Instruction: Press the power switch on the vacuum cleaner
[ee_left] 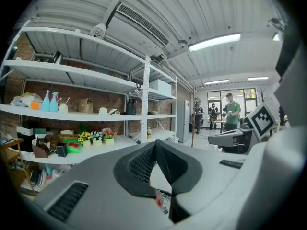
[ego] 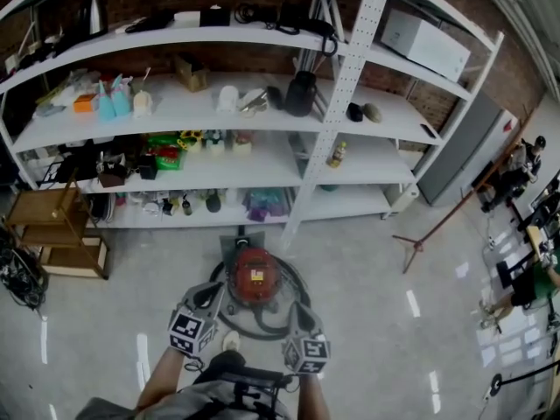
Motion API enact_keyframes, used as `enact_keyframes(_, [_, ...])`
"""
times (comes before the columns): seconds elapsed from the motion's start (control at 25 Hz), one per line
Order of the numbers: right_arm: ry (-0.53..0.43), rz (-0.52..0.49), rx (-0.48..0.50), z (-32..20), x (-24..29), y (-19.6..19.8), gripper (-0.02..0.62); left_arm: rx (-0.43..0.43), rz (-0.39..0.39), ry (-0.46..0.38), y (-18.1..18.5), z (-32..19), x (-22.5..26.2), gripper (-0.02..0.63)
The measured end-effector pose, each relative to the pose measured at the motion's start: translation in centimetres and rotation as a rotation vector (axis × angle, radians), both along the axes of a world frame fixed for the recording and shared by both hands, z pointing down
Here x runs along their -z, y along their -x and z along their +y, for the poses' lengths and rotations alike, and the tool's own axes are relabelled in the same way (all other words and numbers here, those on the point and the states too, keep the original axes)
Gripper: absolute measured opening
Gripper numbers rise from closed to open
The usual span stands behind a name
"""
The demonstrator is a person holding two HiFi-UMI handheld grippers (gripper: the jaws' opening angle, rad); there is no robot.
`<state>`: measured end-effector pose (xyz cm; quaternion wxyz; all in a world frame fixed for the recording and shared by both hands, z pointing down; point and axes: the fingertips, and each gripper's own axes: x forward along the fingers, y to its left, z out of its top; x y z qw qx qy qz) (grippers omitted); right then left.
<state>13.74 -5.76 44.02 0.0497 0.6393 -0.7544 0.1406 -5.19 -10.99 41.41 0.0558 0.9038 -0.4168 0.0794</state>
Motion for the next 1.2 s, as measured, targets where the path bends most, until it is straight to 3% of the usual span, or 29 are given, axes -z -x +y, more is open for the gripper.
enact_keyframes(0.56, [-0.083, 0.033, 0.033, 5.0, 3.8, 1.8, 0.011, 0.022, -0.008, -0.009, 1.2, 5.7, 0.0, 0.008])
enact_keyframes(1.2, [-0.109, 0.028, 0.061, 6.9, 3.0, 1.8, 0.011, 0.024, -0.011, -0.028, 1.0, 7.2, 0.1, 0.008])
